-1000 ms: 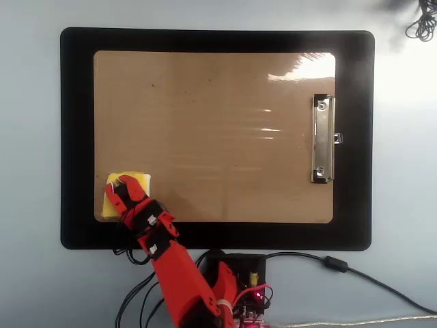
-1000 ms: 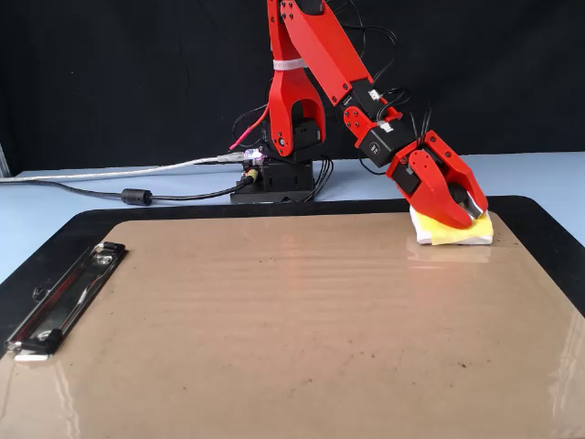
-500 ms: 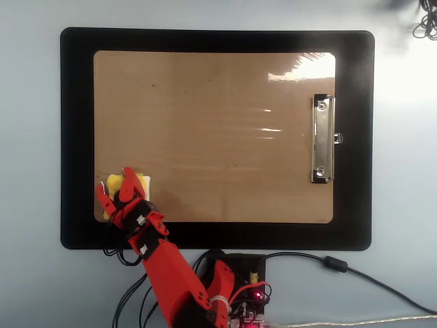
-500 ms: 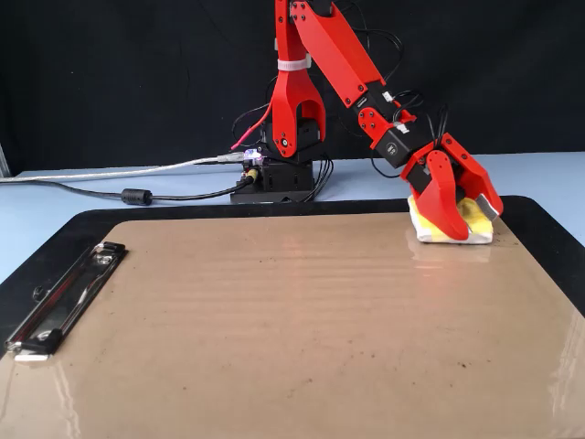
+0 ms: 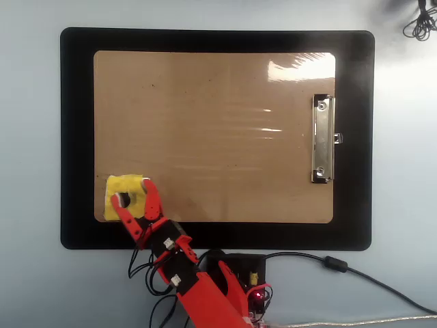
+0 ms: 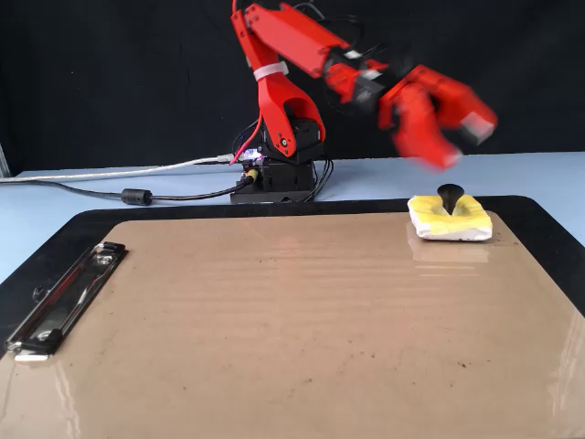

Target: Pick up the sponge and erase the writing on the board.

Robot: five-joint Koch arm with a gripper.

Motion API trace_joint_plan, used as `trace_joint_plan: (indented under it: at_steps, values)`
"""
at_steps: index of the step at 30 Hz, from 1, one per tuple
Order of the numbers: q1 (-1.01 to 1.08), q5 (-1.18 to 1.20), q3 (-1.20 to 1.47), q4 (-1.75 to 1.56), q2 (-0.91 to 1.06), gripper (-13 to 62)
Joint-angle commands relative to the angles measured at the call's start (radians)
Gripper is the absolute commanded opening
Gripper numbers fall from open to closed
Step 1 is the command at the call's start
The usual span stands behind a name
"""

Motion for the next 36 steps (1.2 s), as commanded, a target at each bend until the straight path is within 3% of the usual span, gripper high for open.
trace_joint_plan:
  at_steps: [1, 9, 11, 15, 20, 36]
  values:
    - [0.158, 0.121, -0.025, 0.175, 0.19, 33.0]
    - [0.839, 0.767, -0.252, 1.078, 0.195, 33.2]
    - [0.922, 0.874, -0.258, 1.266, 0.193, 33.3]
    - [0.942, 0.888, -0.225, 1.419, 0.192, 33.4]
    - [0.94, 0.885, 0.005, 1.319, 0.19, 33.6]
    - [0.94, 0.881, 0.0, 1.327, 0.192, 34.4]
